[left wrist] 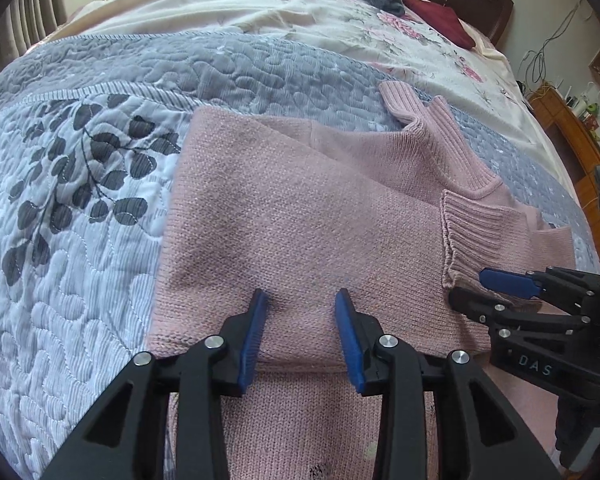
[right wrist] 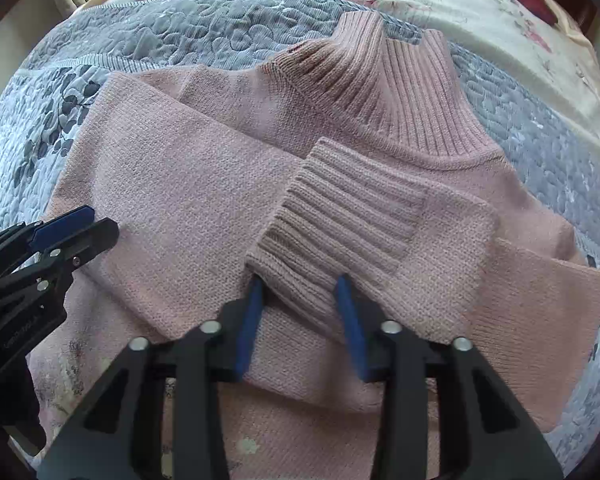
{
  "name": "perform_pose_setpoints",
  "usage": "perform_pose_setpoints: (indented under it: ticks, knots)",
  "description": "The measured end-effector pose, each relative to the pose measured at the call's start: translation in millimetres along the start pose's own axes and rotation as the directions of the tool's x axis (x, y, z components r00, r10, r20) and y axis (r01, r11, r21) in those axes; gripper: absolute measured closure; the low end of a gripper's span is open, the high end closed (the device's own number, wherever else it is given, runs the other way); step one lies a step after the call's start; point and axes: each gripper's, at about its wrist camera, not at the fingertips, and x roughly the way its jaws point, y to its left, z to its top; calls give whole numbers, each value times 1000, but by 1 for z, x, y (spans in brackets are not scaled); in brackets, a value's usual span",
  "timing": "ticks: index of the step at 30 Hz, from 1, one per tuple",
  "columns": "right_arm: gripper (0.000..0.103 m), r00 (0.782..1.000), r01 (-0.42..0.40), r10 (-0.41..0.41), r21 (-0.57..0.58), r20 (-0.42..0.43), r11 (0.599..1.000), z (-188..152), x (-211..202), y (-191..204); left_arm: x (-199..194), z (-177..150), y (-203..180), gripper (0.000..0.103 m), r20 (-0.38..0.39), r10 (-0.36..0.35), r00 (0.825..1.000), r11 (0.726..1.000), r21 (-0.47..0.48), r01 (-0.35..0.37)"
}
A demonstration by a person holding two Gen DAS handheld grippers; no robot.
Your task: Fold small clothes
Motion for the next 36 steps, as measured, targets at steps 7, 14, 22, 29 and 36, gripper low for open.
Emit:
perform_pose_setpoints:
  ticks: [7,14,22,29,36]
  knots:
    - [96,987,-118,101,128,126,985,-20,-54,-49,1,-1,1,64,8,1,1000,1000,-1,-1]
    - [96,965,-204,143,291,217,935,-51,-93,-121,3,-2,-4,62,19,22,1000,1000,17,-22]
    - [96,982,-170,109,453,157,875,-97,-71,-185,4,-2,-6,61,22,33,999,999,22,-33]
    - [85,986,-165,126,519,110,838,-131,-45,-209,3,0,-8,60,13,41,999,998,40,-41]
    - [80,969,-167,67,427,239,889,-119,-91,-194,-22,5,-43,60,51,-2,999,996,94,-3]
